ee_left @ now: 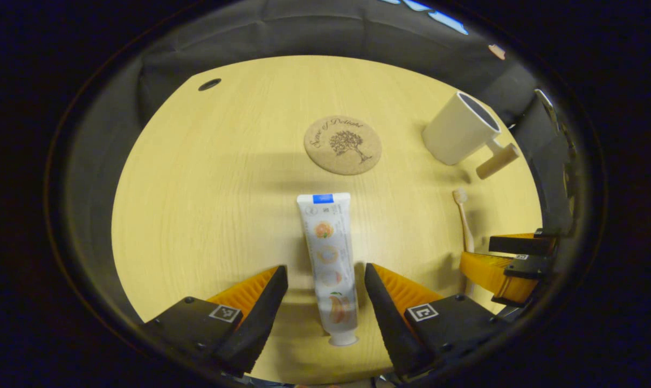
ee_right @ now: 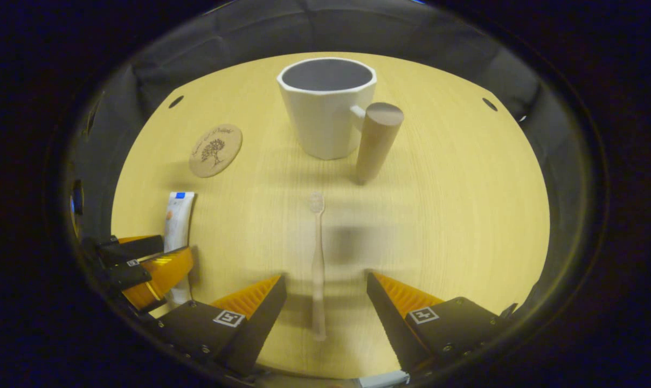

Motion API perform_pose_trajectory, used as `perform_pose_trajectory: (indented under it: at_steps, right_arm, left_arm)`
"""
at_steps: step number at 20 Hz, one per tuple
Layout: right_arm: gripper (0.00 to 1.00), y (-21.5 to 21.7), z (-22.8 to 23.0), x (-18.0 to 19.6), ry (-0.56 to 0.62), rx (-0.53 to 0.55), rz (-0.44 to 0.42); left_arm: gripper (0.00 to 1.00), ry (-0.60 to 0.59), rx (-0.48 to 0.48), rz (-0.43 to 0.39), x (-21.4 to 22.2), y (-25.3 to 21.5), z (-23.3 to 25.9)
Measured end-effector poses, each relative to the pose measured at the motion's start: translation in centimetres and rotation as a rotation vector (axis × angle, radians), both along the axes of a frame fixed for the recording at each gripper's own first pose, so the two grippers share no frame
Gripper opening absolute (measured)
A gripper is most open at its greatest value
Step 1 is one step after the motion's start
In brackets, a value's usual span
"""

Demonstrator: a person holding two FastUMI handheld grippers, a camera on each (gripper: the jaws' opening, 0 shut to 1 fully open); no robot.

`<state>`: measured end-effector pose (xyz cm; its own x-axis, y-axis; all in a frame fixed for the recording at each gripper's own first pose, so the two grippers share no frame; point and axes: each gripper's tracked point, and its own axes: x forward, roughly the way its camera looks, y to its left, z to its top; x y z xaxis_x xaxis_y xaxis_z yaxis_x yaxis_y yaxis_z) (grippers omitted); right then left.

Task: Put the toothbrush and toothpaste on the desktop into the cup, then pick up the cup and place it on the coaster on the desktop.

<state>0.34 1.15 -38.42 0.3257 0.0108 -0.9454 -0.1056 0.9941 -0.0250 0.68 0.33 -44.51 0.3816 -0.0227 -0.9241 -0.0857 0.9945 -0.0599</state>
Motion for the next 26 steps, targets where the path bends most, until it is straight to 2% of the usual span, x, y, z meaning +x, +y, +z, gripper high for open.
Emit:
perform_pose_trajectory:
  at_steps: [3, 5, 18, 19, 20, 22, 23, 24, 25, 26]
  right_arm:
    - [0.94, -0.1, -0.5, -0.1, 0.024, -0.014, -0.002]
    - [0.94, -0.2, -1.1, -0.1, 0.037, -0.025, -0.005]
    - [0.93, 0.0, -1.0, -0.1, 0.102, -0.036, -0.033]
    - [0.86, 0.0, -1.1, -0.2, 0.114, -0.036, -0.03]
    - [0.86, -0.2, -1.1, -0.2, 0.114, -0.038, -0.032]
    - [0.7, -0.4, -1.1, -0.2, 0.126, -0.035, -0.045]
    - [0.64, -0.5, -1.1, -0.1, 0.131, -0.032, -0.047]
    - [0.65, -0.8, -0.8, 0.1, 0.123, -0.039, -0.055]
    - [0.46, -1.0, -1.3, 0.2, 0.124, -0.032, -0.065]
    - [0.44, -0.9, -0.8, -0.1, 0.132, -0.028, -0.069]
  left_arm:
    - [0.96, 0.03, 0.045, -0.013, 0.2, 0.3, -0.5]
    - [0.93, 0.046, 0.069, -0.032, 0.3, -0.1, -0.6]
    - [0.93, 0.098, 0.066, -0.046, 0.7, -0.5, -0.8]
    - [0.88, 0.099, 0.065, -0.046, 0.8, -0.7, -0.9]
    - [0.87, 0.108, 0.065, -0.051, 0.7, -1.0, -0.9]
    - [0.7, 0.123, 0.066, -0.06, 0.7, -1.4, -0.9]
    - [0.57, 0.134, 0.064, -0.057, 0.6, -1.7, -1.1]
    - [0.55, 0.141, 0.067, -0.053, 0.6, -1.6, -1.1]
    - [0.51, 0.147, 0.067, -0.047, 0.6, -1.6, -1.1]
    - [0.52, 0.158, 0.066, -0.04, 0.4, -1.6, -1.3]
